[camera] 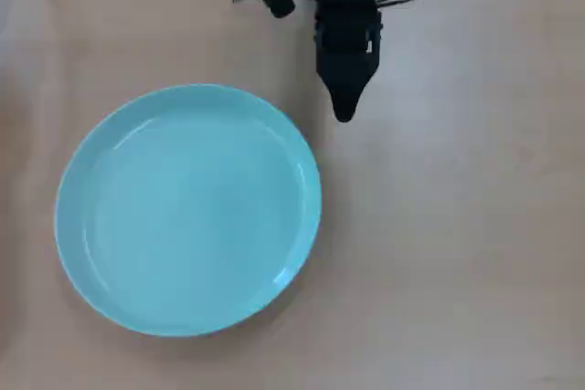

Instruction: Move the green bowl from right to left

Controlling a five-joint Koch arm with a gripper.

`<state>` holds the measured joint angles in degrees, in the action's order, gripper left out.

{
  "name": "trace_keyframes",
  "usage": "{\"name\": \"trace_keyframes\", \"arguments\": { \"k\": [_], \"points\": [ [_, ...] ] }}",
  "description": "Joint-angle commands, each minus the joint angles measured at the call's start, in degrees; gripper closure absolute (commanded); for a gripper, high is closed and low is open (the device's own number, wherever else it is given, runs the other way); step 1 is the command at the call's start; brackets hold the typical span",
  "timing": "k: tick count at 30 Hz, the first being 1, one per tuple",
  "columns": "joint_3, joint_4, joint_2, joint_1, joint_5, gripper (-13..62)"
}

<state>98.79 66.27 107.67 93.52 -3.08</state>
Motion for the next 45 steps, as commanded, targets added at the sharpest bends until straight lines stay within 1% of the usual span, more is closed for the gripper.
{"name": "trace_keyframes", "arguments": {
  "k": [1,14,21,30,34,37,39,42,45],
  "points": [
    [15.4,-9.2,14.5,-11.3,7.9,23.1],
    [15.2,-9.2,14.6,-11.3,8.1,23.1],
    [13.3,-9.0,14.6,-11.3,11.2,23.0],
    [7.9,-7.1,14.3,-11.3,21.4,23.0],
    [4.9,-2.7,14.2,-11.5,25.8,23.0],
    [4.4,3.5,14.2,-11.0,25.7,23.0],
    [4.1,7.6,14.2,-8.6,24.3,22.9],
    [4.0,11.2,14.2,-1.5,17.1,22.9],
    [3.8,11.3,14.1,2.8,10.3,22.9]
  ]
}}
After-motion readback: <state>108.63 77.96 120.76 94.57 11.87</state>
